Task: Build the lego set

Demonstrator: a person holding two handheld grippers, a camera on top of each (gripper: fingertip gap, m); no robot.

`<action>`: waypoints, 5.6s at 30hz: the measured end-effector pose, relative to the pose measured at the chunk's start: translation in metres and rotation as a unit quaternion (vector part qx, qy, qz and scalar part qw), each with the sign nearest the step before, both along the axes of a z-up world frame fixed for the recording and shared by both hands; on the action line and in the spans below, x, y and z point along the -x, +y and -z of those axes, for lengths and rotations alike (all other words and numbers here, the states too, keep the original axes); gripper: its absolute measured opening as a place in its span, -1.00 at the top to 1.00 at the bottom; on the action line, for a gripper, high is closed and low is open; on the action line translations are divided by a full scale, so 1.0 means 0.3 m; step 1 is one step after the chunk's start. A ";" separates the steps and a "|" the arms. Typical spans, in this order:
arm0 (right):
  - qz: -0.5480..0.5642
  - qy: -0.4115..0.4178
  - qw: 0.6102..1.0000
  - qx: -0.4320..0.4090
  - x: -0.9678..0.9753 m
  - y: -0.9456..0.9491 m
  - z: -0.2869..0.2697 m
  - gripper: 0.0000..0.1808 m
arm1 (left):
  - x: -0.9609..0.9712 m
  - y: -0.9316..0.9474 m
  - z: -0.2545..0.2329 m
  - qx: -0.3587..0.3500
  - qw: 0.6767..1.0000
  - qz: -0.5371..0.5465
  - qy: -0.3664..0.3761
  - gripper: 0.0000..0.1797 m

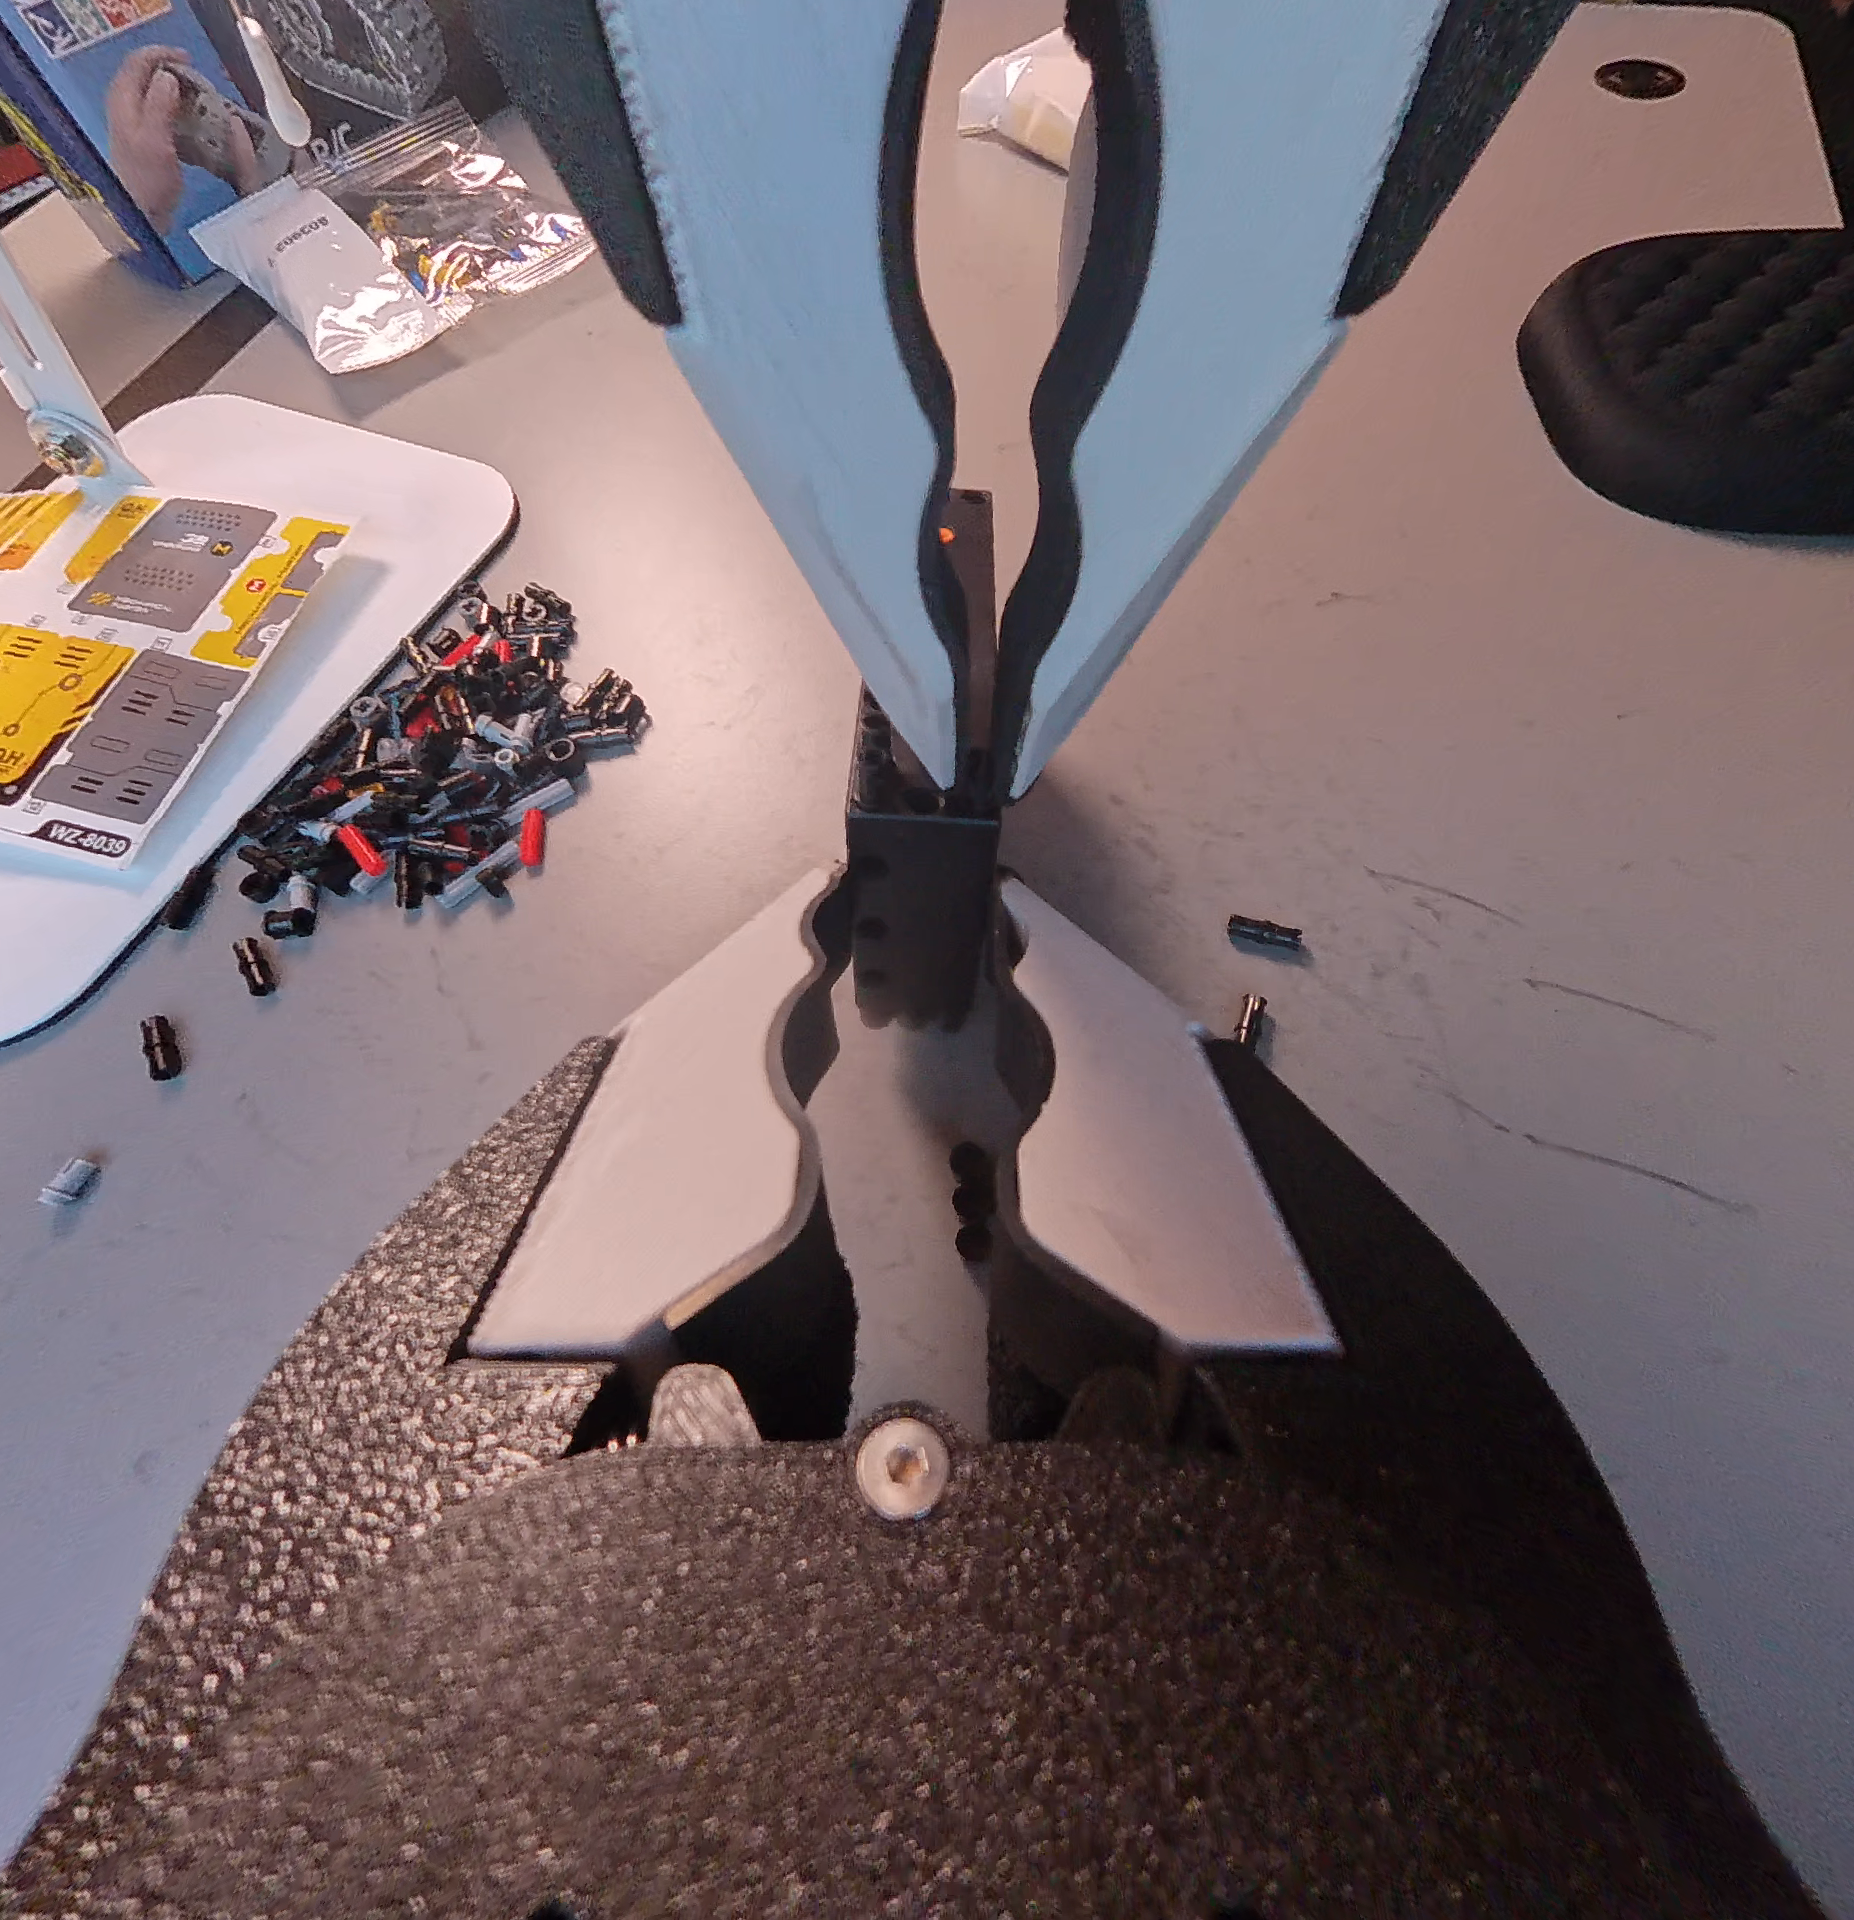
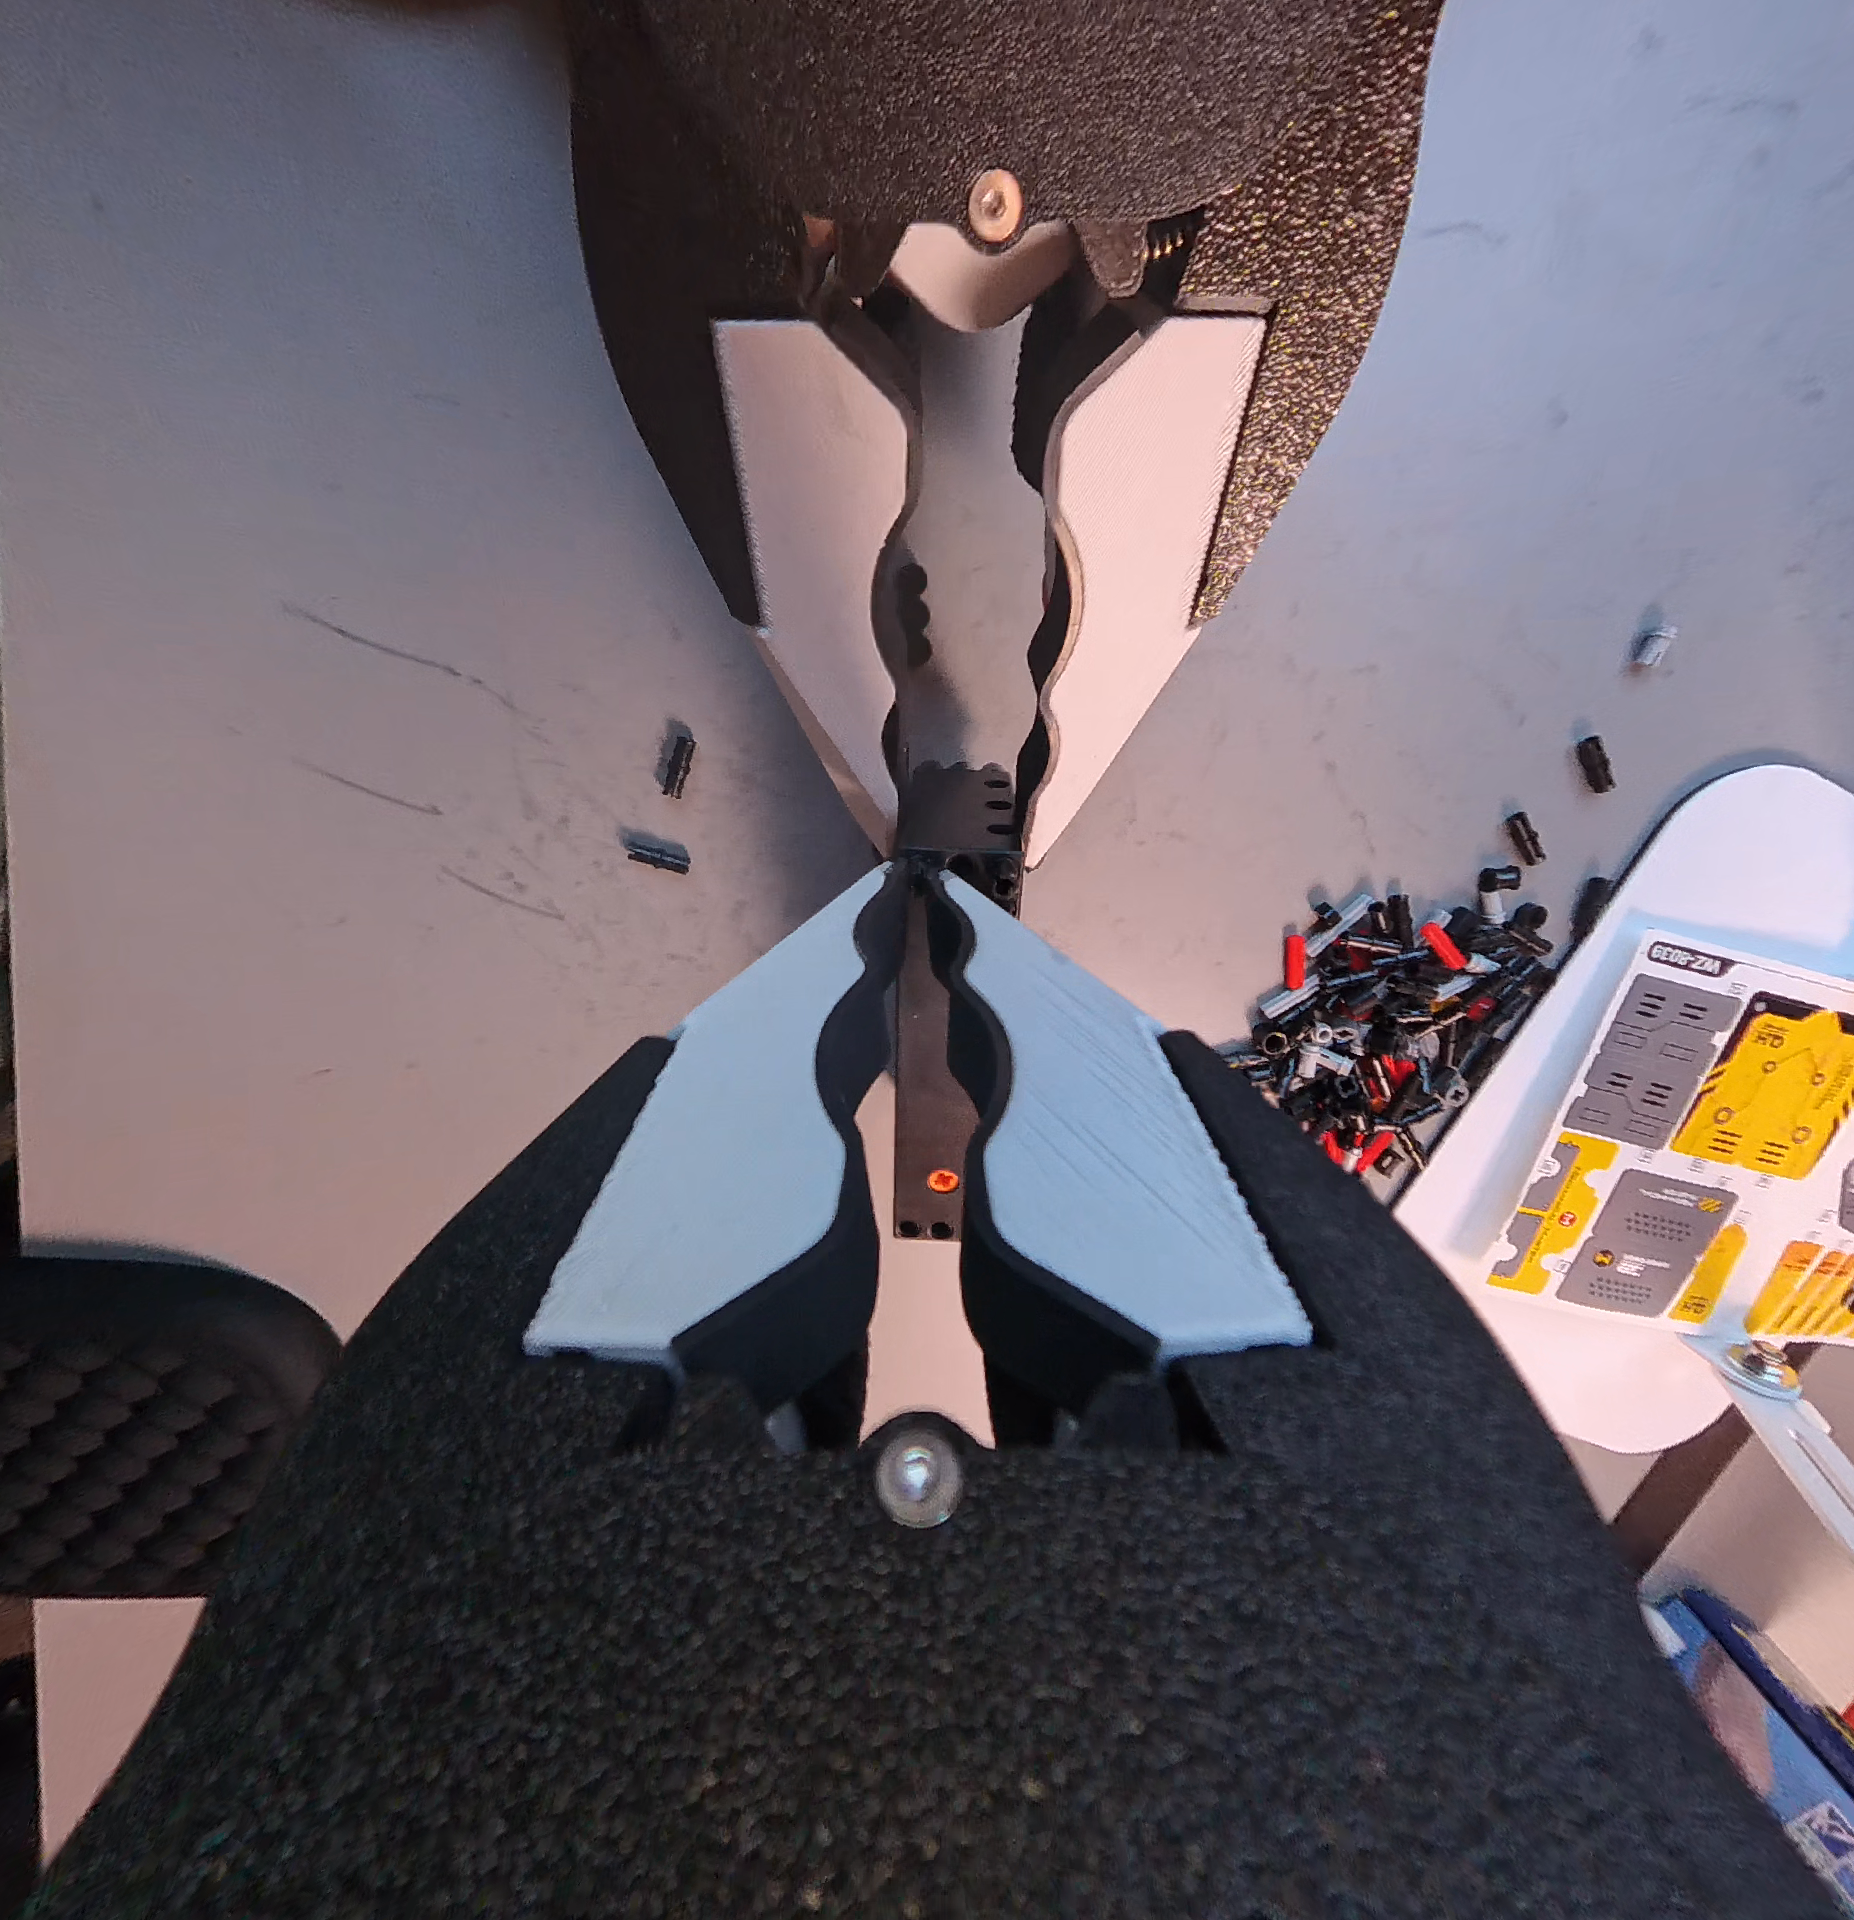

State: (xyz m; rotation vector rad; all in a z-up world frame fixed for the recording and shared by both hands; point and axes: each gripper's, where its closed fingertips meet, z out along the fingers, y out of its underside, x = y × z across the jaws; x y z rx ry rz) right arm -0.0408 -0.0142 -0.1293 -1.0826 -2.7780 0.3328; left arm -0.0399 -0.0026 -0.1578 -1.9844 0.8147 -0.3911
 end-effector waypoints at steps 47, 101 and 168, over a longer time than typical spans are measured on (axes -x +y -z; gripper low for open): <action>0.130 0.395 0.909 0.013 0.004 0.038 -0.081 0.51 | -0.015 0.043 -0.121 0.116 0.951 -0.035 -0.286 0.72; 0.215 0.355 0.905 0.093 -0.103 0.260 0.090 0.53 | 0.018 0.015 -0.002 -0.004 1.000 0.010 -0.020 0.71; 0.128 0.368 0.912 0.127 -0.046 -0.113 0.043 0.80 | 0.010 -0.146 -0.038 0.029 0.999 0.042 0.010 0.93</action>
